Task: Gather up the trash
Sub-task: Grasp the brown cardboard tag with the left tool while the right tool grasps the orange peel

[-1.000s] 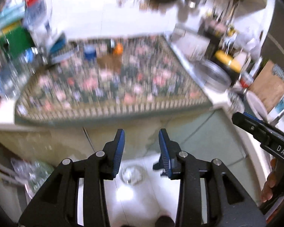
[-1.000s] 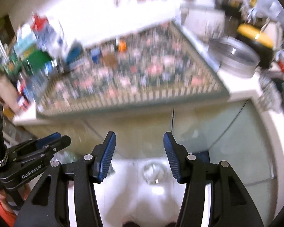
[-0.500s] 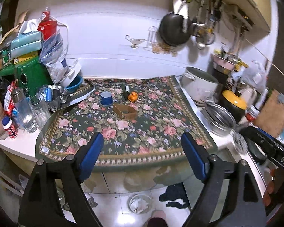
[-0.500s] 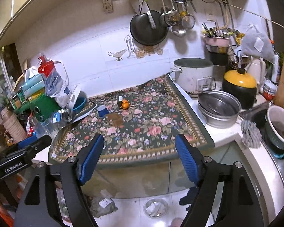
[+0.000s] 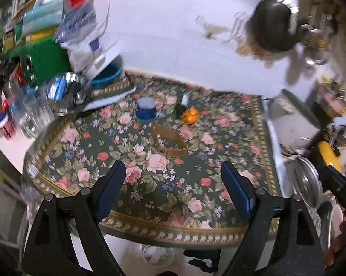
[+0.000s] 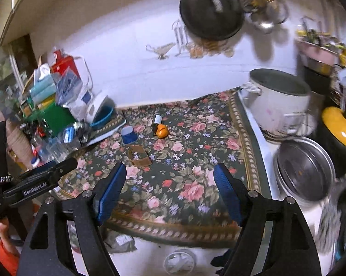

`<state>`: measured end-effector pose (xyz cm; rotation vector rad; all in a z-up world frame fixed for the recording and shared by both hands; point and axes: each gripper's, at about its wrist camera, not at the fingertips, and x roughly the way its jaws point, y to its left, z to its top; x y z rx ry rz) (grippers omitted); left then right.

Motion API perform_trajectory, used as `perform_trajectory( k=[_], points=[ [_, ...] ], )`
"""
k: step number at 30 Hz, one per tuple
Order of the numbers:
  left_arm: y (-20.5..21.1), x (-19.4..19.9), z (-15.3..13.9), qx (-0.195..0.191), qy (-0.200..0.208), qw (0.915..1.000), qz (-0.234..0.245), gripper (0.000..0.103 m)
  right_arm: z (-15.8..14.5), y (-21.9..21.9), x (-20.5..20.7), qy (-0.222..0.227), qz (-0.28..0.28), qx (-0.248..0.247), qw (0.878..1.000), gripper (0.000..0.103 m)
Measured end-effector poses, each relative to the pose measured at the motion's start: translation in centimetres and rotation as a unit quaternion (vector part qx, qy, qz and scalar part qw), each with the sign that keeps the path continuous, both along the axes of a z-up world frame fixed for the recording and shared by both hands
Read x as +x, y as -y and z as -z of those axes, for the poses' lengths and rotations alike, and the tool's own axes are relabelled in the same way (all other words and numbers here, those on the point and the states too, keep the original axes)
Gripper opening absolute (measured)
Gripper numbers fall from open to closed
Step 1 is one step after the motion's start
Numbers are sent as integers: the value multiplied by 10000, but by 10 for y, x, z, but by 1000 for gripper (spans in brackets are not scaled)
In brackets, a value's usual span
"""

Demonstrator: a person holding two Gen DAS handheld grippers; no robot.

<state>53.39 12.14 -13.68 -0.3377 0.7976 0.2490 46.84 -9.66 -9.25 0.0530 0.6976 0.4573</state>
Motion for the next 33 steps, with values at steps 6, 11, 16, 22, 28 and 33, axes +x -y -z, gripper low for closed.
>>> perform_trajectory(
  k=[6, 11, 16, 22, 28, 33],
  points=[
    [-26, 55, 50, -159, -582, 9975, -380, 84, 25, -9, 56, -385, -321, -26, 9987, 75],
    [-58, 101, 90, -411, -969, 9938, -345, 84, 45, -31, 94, -612, -359, -74, 9975, 75],
    [-87, 148, 128, -845, -1329, 9875, -57, 72, 64, -60, 132, -910, -236, -39, 9956, 75],
    [-100, 190, 162, -1076, -1677, 9789, 451, 46, 93, -101, 186, -1314, 11, -44, 9913, 75],
    [-106, 210, 170, -1160, -1706, 9750, 826, 33, 126, -133, 237, -1684, 102, -13, 9857, 75],
    [-113, 219, 167, -1190, -1620, 9749, 956, 25, 149, -157, 267, -1905, 110, -48, 9816, 75]
  ],
)
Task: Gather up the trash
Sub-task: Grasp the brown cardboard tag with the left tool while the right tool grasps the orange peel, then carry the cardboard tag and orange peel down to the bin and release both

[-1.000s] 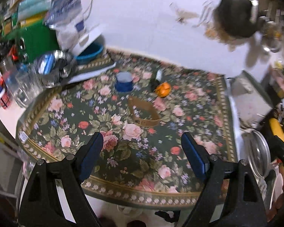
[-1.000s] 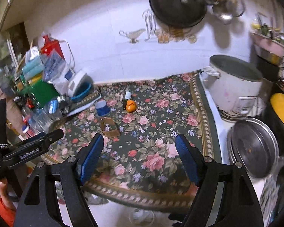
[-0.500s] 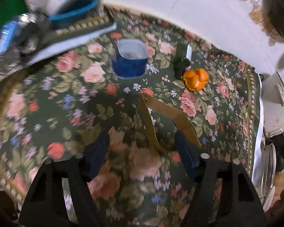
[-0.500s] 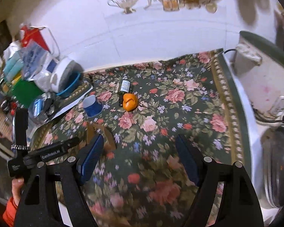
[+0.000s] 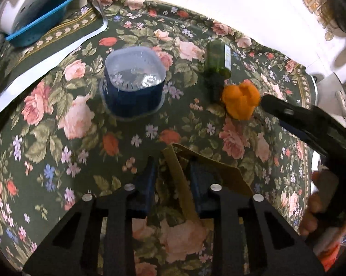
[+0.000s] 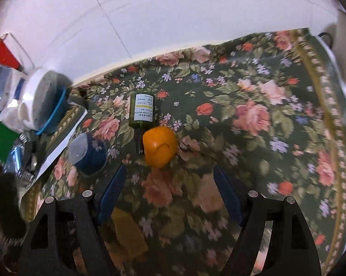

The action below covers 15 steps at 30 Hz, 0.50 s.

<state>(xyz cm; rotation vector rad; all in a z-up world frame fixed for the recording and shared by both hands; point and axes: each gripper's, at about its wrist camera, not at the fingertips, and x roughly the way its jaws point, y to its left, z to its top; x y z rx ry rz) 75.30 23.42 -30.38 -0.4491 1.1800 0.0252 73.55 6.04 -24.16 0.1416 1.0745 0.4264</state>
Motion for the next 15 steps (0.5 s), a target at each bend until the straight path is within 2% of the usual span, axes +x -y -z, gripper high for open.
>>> perform_trajectory(
  k=[2, 6, 12, 13, 15],
  points=[
    [-2, 3, -1, -9, 29, 10000, 46, 18, 9, -7, 11, -94, 24, 21, 10000, 74],
    [-1, 10, 0, 60, 55, 9999, 129, 11, 24, -17, 26, -329, 47, 88, 9994, 64],
    [-2, 15, 2, 115, 63, 9998, 116, 2, 38, -19, 33, -618, 27, 324, 9976, 55],
    [-1, 16, 2, 122, 61, 9998, 108, 1, 39, -19, 33, -624, 34, 347, 9974, 51],
    [0, 15, -1, 146, 100, 9998, 100, 0, 40, -20, 33, -643, -50, 376, 9972, 30]
  ],
)
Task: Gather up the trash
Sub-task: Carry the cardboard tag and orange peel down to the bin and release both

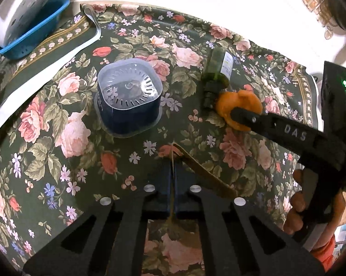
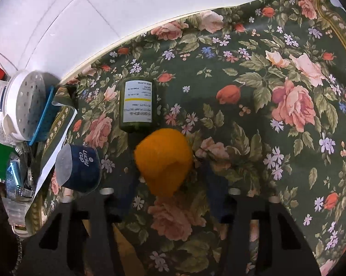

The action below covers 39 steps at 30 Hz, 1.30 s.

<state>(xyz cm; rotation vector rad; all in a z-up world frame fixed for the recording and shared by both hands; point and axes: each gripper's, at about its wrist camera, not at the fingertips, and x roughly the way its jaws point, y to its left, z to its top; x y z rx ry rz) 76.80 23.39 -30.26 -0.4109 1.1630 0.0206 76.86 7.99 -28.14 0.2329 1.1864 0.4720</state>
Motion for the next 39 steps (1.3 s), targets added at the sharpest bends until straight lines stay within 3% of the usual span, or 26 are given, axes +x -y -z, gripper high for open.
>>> perform_trajectory(
  k=[6, 11, 19, 26, 32, 39],
  points=[
    [17, -10, -35, 234, 429, 9988, 69, 0, -19, 22, -20, 326, -20, -44, 9995, 17],
    [43, -28, -81, 472, 1000, 9938, 86, 0, -57, 59, -51, 869, 105, -86, 9961, 15],
    [111, -87, -156, 634, 1969, 9782, -157, 0, -131, 131, -127, 1890, 140, 32, 9819, 15],
    [162, -150, -199, 704, 2330, 9694, -306, 0, -172, 170, -189, 2379, -171, 208, 9709, 15],
    [181, -198, -215, 901, 2417, 9659, -242, 0, -186, 187, -237, 2475, -258, 328, 9680, 15],
    [174, -250, -206, 866, 2369, 9677, 9, 0, -180, 192, -290, 2359, -48, 315, 9712, 15]
  ],
)
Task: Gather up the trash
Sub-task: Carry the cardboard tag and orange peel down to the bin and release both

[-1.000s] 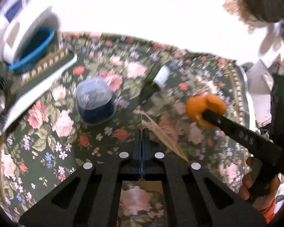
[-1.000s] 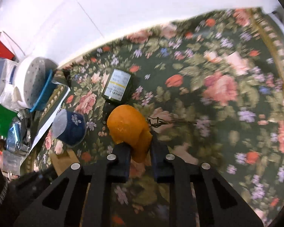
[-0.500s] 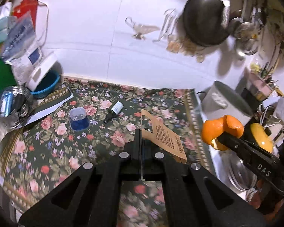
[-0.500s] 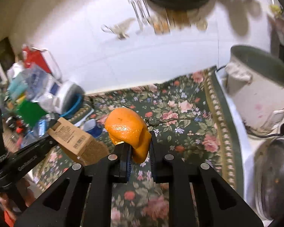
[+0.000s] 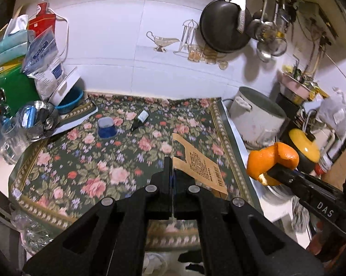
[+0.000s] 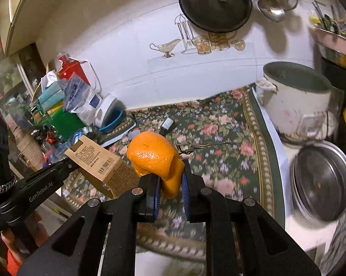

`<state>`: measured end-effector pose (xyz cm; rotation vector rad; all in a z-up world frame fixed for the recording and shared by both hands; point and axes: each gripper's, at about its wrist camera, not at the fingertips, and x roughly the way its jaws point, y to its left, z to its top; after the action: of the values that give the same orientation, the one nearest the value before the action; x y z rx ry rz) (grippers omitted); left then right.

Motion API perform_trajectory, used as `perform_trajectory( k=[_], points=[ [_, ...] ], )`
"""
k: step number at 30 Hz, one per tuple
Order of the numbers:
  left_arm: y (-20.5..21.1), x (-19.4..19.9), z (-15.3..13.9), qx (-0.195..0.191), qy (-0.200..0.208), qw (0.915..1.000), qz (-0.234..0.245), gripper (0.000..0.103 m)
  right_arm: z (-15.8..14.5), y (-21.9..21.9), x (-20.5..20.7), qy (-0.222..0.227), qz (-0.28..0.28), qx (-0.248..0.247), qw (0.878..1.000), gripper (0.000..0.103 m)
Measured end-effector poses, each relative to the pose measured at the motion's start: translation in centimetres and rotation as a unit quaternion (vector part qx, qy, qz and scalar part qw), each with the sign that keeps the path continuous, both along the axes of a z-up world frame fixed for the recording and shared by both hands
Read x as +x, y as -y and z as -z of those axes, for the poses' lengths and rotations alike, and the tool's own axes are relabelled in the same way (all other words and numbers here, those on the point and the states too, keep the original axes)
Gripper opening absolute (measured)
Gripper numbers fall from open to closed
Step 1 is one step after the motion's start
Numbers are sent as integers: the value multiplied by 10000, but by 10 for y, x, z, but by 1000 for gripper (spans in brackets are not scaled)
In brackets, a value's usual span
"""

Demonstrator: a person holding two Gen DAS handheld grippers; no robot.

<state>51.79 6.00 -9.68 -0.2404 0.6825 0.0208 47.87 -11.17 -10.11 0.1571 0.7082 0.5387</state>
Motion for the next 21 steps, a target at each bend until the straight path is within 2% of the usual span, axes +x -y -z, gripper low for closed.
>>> perform_trajectory(
  k=[4, 12, 21],
  points=[
    [-13, -38, 11, -104, -55, 9995, 298, 0, 6, -10, -36, -96, 322, -4, 9994, 15],
    [-44, -119, 35, -52, -257, 9966, 777, 0, 22, -45, -122, -271, 933, -53, 9953, 15],
    [-63, -177, 83, -37, -936, 9914, 916, 0, 50, -71, -182, -682, 1119, -85, 9913, 15]
  ],
)
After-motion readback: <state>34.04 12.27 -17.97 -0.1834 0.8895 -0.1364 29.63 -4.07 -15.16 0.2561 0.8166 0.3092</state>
